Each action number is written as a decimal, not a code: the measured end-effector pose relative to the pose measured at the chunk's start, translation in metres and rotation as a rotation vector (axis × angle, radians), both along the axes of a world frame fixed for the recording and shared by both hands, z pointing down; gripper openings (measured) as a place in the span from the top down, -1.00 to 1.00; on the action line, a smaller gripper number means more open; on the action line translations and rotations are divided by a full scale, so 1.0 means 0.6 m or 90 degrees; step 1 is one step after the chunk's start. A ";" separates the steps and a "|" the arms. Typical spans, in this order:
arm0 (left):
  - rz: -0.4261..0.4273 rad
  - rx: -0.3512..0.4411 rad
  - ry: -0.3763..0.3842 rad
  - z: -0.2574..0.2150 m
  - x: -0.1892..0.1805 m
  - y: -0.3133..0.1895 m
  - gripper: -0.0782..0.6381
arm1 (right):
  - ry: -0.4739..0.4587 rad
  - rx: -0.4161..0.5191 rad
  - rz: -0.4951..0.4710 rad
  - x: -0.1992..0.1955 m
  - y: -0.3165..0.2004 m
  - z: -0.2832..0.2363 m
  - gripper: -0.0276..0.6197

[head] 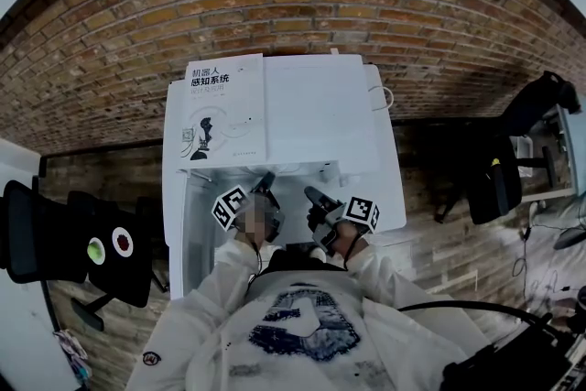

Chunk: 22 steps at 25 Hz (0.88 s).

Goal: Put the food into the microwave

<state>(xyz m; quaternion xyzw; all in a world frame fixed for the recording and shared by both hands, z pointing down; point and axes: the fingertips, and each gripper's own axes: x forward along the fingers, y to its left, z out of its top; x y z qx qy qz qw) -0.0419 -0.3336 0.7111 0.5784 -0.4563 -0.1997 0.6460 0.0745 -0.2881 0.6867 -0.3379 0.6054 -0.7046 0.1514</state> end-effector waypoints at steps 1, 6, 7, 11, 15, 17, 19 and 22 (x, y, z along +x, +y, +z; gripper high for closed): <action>0.003 0.001 -0.008 0.001 -0.002 0.002 0.58 | 0.000 0.002 -0.002 -0.001 0.001 -0.002 0.63; 0.023 0.018 -0.031 -0.013 0.002 0.015 0.58 | 0.007 0.012 -0.011 0.001 0.008 -0.013 0.63; 0.034 0.027 -0.045 -0.020 0.004 0.019 0.58 | 0.018 0.018 -0.014 0.002 0.010 -0.016 0.63; 0.084 0.075 -0.134 -0.057 0.008 0.045 0.58 | 0.072 0.074 -0.043 0.002 0.022 -0.052 0.67; 0.138 0.141 -0.217 -0.110 0.018 0.070 0.58 | 0.112 0.131 -0.062 0.010 0.031 -0.090 0.71; 0.164 0.179 -0.277 -0.137 0.019 0.081 0.58 | 0.130 0.147 -0.067 0.016 0.035 -0.104 0.73; 0.182 0.214 -0.341 -0.165 0.016 0.089 0.63 | 0.148 0.163 -0.069 0.024 0.040 -0.119 0.77; 0.213 0.266 -0.413 -0.209 0.025 0.102 0.73 | 0.190 0.211 -0.080 0.030 0.048 -0.152 0.79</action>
